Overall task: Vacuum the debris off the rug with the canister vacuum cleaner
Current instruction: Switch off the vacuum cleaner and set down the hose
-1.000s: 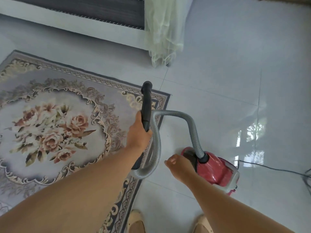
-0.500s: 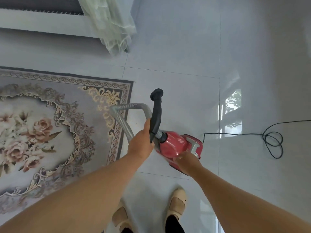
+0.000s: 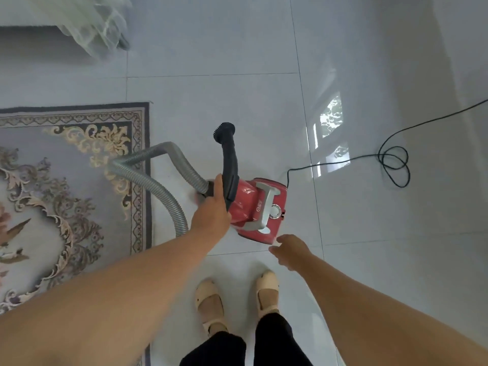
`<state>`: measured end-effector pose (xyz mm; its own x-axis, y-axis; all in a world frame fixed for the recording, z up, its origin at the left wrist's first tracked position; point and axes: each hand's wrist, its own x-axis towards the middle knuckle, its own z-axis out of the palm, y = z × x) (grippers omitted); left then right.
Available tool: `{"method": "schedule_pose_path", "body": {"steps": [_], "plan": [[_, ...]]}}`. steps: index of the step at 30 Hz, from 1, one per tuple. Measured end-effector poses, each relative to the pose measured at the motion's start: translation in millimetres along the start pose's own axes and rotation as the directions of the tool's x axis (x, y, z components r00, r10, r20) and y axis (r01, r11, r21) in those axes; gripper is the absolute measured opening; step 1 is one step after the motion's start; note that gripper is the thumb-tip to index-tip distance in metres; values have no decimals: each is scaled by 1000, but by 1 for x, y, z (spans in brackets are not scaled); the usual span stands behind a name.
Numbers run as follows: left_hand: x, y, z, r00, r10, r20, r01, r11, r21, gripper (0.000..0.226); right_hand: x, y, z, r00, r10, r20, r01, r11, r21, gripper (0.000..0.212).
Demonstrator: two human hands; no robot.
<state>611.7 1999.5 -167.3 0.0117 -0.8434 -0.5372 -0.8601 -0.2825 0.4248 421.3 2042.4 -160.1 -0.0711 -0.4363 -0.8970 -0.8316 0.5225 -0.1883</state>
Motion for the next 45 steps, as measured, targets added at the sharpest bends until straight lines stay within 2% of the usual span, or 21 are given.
{"method": "schedule_pose_path", "body": {"steps": [4,8,14,17,22,29,33,35,37,39,40,42,45], "plan": [[9,-9,28,999,14,31,-15,999,32,91,21,17,18,1000,12,3,-12,997,70,51],[12,-18,52,997,73,15,-72,996,-49,95,39,24,35,996,35,81,-40,997,59,70],[13,-32,80,996,53,-66,-59,995,-84,95,75,35,62,997,-38,73,51,981,-187,87],[19,-37,96,998,4,-62,-8,998,-66,98,88,37,65,996,-68,51,78,967,-242,90],[32,-28,123,999,0,-51,-2,1000,-25,97,102,41,75,995,-97,-3,90,934,-345,98],[41,-18,147,999,25,-33,-23,997,74,92,112,26,85,999,12,29,4,869,-495,103],[39,-17,151,999,43,-26,-39,989,146,93,115,16,93,997,50,65,-22,930,-366,105],[35,-17,149,999,41,-1,-40,991,131,96,112,22,92,1000,-3,22,8,969,-247,101],[32,-20,148,999,37,9,-38,992,118,98,106,30,88,989,-63,-132,45,990,-130,81],[29,-19,148,999,34,-3,-34,994,104,98,103,32,79,958,-20,-286,27,999,22,51],[27,-18,147,1000,27,-3,-26,995,99,98,103,30,74,948,19,-319,12,995,94,40],[24,-17,147,1000,8,6,-8,996,86,98,102,24,62,936,54,-349,12,983,184,31],[20,-18,147,1000,15,9,-15,998,54,99,102,7,42,928,22,-372,44,985,166,34]]}}
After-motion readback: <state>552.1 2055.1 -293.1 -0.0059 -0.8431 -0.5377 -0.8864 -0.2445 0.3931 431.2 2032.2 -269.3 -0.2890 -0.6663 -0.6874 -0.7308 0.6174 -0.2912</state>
